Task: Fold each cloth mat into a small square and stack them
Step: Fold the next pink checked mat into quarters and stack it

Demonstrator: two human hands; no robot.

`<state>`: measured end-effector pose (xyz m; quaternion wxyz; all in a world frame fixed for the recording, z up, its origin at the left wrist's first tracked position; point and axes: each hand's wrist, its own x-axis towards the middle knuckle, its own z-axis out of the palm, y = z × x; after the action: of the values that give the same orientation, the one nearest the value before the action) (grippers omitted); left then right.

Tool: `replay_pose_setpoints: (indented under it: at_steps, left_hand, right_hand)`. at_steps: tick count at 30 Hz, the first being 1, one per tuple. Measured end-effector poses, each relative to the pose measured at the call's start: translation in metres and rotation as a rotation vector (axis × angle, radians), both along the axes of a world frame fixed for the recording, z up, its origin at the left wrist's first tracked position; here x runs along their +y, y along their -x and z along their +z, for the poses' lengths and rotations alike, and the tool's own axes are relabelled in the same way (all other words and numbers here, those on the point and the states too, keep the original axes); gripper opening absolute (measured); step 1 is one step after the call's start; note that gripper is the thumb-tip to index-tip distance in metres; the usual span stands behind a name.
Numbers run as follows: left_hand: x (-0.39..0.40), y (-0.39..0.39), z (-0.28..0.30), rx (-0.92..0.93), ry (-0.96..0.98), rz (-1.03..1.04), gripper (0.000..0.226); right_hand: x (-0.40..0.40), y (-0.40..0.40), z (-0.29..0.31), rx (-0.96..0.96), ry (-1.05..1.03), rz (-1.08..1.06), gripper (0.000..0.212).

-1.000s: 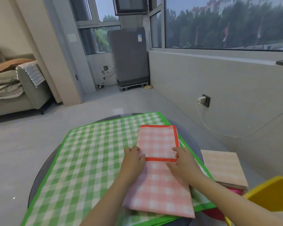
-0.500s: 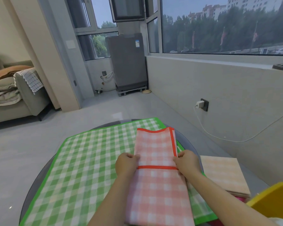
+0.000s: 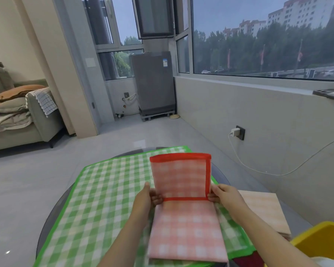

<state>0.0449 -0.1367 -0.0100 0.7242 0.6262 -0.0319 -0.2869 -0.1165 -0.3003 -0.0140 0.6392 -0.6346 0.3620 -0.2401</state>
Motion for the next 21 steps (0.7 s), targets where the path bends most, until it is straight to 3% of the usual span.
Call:
replay_pose_setpoints:
  at_steps: [3, 6, 9, 13, 21]
  left_hand:
    - [0.010, 0.001, -0.002, -0.048, -0.009, -0.084, 0.049]
    - [0.020, 0.000, -0.003, -0.261, -0.274, -0.150, 0.054]
    - [0.028, 0.007, -0.001, -0.486, -0.423, -0.263, 0.038]
    - [0.032, 0.017, -0.003, -0.754, -0.469, -0.349, 0.012]
    - [0.033, 0.024, -0.009, -0.840, -0.533, -0.473, 0.036]
  right_hand:
    - [0.003, 0.007, 0.004, 0.020, 0.011, 0.059, 0.027]
    - [0.005, 0.012, 0.002, 0.126, 0.160, 0.059, 0.029]
    - [0.009, 0.014, 0.002, 0.208, 0.269, 0.094, 0.023]
    - [0.016, 0.014, 0.003, 0.189, 0.352, 0.105, 0.012]
    - [0.022, 0.010, -0.011, 0.281, 0.626, 0.154, 0.023]
